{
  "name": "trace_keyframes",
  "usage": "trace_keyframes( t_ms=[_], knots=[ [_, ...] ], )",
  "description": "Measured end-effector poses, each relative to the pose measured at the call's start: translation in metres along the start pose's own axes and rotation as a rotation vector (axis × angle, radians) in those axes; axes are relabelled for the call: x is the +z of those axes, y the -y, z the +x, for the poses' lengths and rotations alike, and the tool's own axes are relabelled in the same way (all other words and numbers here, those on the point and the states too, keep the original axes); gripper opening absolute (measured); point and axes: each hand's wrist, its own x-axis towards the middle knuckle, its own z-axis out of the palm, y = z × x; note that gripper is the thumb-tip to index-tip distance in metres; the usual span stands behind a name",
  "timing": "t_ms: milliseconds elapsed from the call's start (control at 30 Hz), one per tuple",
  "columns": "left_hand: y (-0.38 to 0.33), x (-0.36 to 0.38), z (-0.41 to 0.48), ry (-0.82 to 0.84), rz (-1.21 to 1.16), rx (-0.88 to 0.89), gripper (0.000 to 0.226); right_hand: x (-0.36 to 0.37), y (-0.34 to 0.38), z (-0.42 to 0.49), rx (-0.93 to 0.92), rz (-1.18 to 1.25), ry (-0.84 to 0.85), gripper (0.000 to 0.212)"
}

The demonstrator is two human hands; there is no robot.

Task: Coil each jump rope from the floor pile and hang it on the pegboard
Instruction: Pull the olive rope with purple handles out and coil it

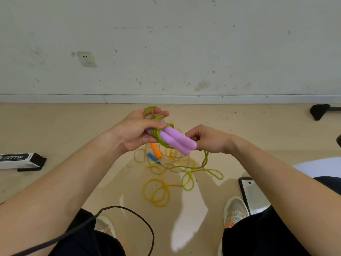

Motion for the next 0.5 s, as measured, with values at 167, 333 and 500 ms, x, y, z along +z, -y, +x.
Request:
trace_keyframes(
  t_ms=[167, 333, 500],
  knots=[
    [-0.004, 0.0, -0.003, 0.033, -0.01, 0.022, 0.037, -0.001, 0.002, -0.005, 0.08, -0.051, 0.251, 0.022],
    [-0.001, -0.002, -0.003, 0.09, 0.021, -0.019, 0.042, 0.015, 0.003, 0.002, 0.199, -0.095, 0.109, 0.029],
    [0.0, -0.008, -0.001, 0.043, 0.279, 0.045, 0.044, 0.008, -0.002, 0.007, 0.13, -0.203, -0.127, 0.043]
  ],
)
